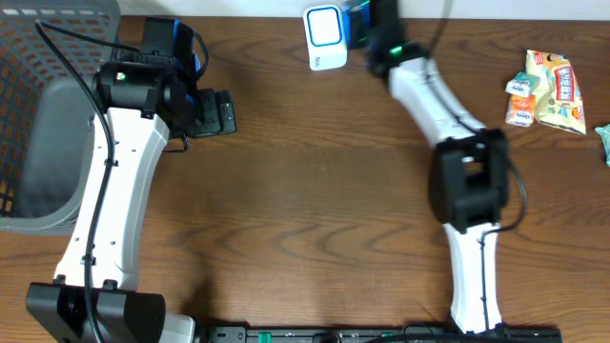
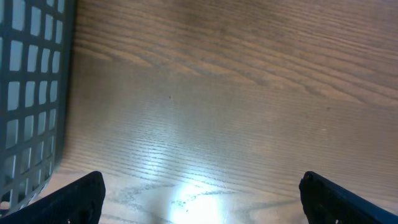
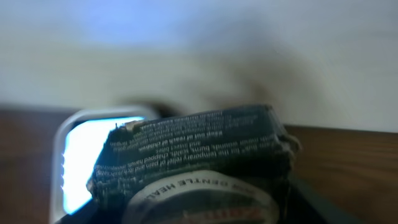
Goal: Scan the item barcode
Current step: 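Carry the tin right and release it on the item pile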
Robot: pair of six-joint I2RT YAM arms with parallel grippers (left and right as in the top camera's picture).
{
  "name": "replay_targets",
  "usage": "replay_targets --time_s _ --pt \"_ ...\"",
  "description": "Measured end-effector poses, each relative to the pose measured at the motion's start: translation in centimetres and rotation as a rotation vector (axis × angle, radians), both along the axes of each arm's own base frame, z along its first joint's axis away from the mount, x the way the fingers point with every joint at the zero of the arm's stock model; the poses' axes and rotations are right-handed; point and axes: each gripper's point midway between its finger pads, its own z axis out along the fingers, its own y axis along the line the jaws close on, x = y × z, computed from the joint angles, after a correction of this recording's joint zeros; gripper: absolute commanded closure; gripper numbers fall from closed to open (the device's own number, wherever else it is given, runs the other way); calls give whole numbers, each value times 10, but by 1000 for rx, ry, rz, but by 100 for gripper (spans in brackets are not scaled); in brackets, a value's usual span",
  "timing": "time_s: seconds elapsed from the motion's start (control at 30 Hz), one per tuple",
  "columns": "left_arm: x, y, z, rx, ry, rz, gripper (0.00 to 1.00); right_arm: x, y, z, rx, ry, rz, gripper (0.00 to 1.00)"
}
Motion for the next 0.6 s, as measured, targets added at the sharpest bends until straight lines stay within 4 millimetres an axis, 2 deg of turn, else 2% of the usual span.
replay_targets --time_s 0.13,0.17,0.2,0.23,0.33,0.37,0.47,0.5,0.6 --pt "0 0 0 0 0 0 2 -24 -111 21 -31 132 -176 55" --pt "0 0 0 0 0 0 2 -35 -152 25 -42 170 -250 54" --pt "0 0 0 0 0 0 2 -39 -166 24 -46 189 -275 55" --pt "0 0 0 0 0 0 2 -49 -196 20 -55 232 -332 55" --pt "0 0 0 0 0 0 2 -81 -263 -1 -64 359 -452 52" --pt "0 0 0 0 0 0 2 -88 -280 -4 -60 381 -481 47" --pt "0 0 0 0 0 0 2 -102 -317 -8 -39 407 -542 43" --pt "0 0 0 0 0 0 2 -107 -328 -9 -30 414 -562 36" --pt "0 0 0 0 0 0 2 -113 -343 -9 -9 417 -596 15"
